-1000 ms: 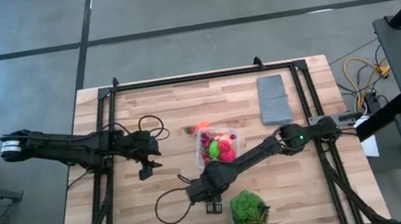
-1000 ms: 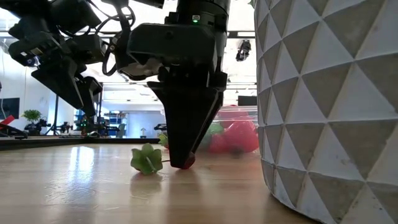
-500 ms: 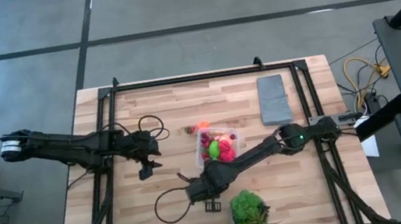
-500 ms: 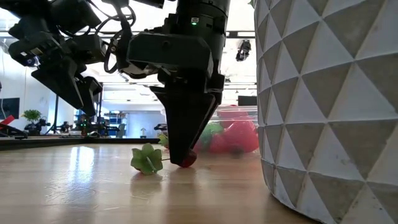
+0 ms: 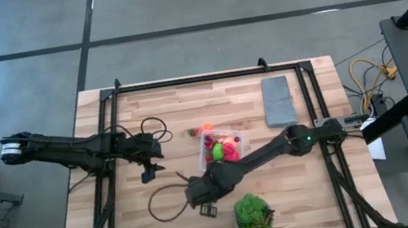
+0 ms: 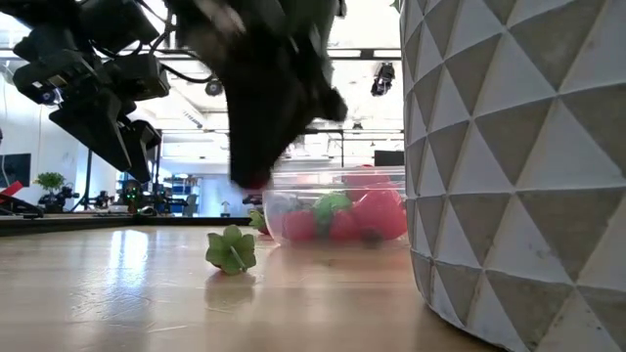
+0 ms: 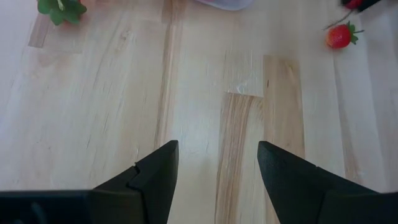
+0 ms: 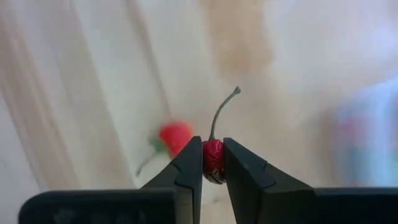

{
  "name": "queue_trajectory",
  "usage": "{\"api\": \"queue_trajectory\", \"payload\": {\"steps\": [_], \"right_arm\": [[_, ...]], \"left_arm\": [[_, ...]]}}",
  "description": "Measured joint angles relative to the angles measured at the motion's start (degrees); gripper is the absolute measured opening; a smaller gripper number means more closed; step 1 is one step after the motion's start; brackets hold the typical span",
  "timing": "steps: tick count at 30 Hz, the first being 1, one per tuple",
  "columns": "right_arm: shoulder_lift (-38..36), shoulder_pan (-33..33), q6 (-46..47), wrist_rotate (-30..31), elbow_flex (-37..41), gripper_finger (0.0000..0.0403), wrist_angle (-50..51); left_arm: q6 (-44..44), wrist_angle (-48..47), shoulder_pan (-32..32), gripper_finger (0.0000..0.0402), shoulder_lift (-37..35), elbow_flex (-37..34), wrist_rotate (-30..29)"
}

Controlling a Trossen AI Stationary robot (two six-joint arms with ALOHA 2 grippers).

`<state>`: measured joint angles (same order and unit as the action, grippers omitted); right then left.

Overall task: Pick and placing Produce into tupperware
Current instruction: Put the red cherry into the transparent container, then put the red strawberry into the transparent container

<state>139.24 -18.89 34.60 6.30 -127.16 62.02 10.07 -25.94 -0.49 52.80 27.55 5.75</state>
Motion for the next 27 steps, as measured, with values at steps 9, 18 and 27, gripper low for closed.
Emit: {"api": "queue_trajectory", "payload": {"steps": [9, 18, 27], "right_arm": [[-5.0, 1.5, 16.0, 21.9, -7.5, 0.005, 16.2], [-5.1, 9.7, 21.4, 11.4, -4.5, 0.0057, 21.7], [-5.1, 11.7, 22.0, 10.3, -4.6, 0.0151, 19.8]], "left_arm": [[0.0, 0.0, 0.0, 0.0206, 0.0, 0.0, 0.0], [0.0, 0.4, 0.0, 0.0206, 0.0, 0.0, 0.0], [0.0, 0.3, 0.0, 0.0206, 0.0, 0.0, 0.0]]}}
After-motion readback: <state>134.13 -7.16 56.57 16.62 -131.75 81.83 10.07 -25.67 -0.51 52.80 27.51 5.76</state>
